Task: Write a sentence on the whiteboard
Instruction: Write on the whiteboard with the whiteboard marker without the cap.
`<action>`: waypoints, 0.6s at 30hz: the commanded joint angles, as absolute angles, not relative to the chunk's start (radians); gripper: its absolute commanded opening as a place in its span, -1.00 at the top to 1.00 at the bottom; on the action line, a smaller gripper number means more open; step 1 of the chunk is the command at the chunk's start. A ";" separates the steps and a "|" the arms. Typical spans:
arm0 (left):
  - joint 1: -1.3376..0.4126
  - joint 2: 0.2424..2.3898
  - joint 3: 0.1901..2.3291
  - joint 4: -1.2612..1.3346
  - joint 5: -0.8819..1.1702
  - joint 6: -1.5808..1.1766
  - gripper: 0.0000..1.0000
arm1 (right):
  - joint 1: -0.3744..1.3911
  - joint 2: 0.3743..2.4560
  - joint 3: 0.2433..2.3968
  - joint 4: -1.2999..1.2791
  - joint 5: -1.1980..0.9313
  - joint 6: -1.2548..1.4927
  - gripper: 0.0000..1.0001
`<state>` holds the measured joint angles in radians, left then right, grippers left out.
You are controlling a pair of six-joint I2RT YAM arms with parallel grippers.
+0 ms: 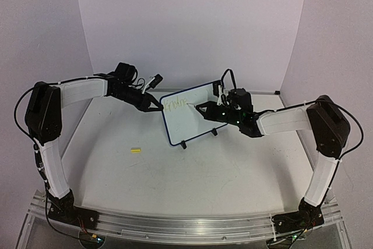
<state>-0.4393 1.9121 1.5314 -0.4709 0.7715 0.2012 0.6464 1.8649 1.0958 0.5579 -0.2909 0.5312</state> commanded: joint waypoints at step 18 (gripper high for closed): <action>-0.472 1.917 1.546 -0.524 0.756 0.225 1.00 | 0.625 1.796 1.110 0.583 -0.307 0.500 1.00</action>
